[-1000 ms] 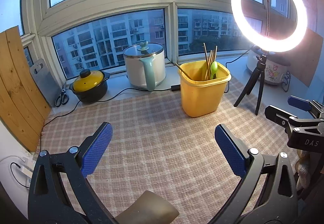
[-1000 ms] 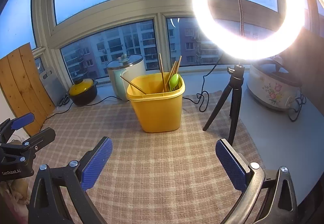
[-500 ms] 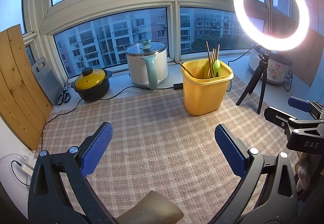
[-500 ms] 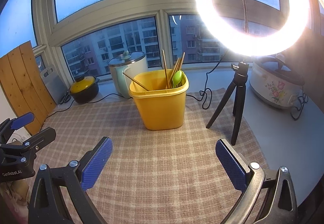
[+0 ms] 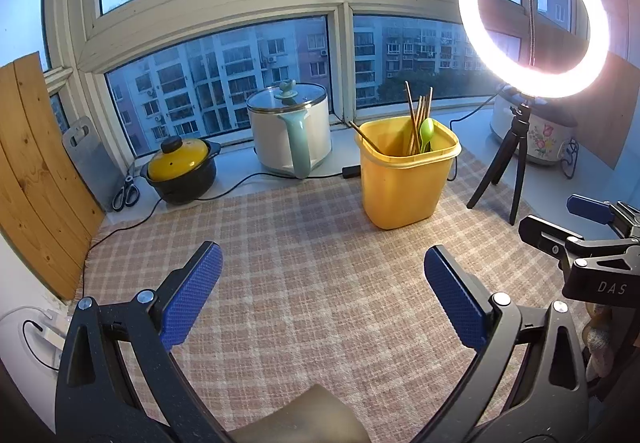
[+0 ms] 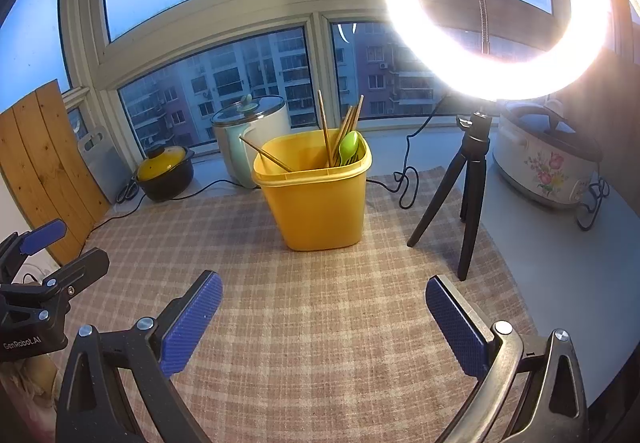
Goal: Organize utensils
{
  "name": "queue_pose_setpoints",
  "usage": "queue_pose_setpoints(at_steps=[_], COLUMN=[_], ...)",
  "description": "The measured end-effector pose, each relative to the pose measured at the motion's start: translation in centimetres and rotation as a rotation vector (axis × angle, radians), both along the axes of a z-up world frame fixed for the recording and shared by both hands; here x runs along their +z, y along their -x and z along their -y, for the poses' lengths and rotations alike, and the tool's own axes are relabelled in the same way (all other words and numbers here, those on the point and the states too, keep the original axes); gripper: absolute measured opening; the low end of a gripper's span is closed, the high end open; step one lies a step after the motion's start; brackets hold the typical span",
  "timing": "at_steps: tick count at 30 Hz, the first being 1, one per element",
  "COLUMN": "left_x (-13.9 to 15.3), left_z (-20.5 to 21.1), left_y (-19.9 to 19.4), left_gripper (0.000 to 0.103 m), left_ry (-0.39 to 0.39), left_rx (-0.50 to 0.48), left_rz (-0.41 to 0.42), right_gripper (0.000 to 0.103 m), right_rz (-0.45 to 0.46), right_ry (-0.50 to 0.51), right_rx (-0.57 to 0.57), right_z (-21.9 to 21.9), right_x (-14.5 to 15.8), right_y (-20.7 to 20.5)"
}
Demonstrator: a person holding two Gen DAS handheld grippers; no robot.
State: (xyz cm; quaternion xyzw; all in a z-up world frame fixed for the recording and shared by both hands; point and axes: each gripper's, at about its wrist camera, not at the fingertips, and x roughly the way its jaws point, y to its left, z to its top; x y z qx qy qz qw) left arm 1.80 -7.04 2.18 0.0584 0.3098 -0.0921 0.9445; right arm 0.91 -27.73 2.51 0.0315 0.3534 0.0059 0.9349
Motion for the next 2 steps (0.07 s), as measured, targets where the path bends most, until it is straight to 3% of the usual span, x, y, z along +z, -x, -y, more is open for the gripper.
queue_pose_setpoints(at_steps=[2], left_x=[-0.27], left_z=[0.07], left_y=[-0.16], left_gripper=[0.102], left_ry=[-0.01], left_rx=[0.003], left_rz=[-0.003], right_gripper=[0.103], right_rz=[-0.003], right_ry=[0.001], right_rx=[-0.001], right_z=[0.08], right_x=[-0.17], right_y=[-0.13])
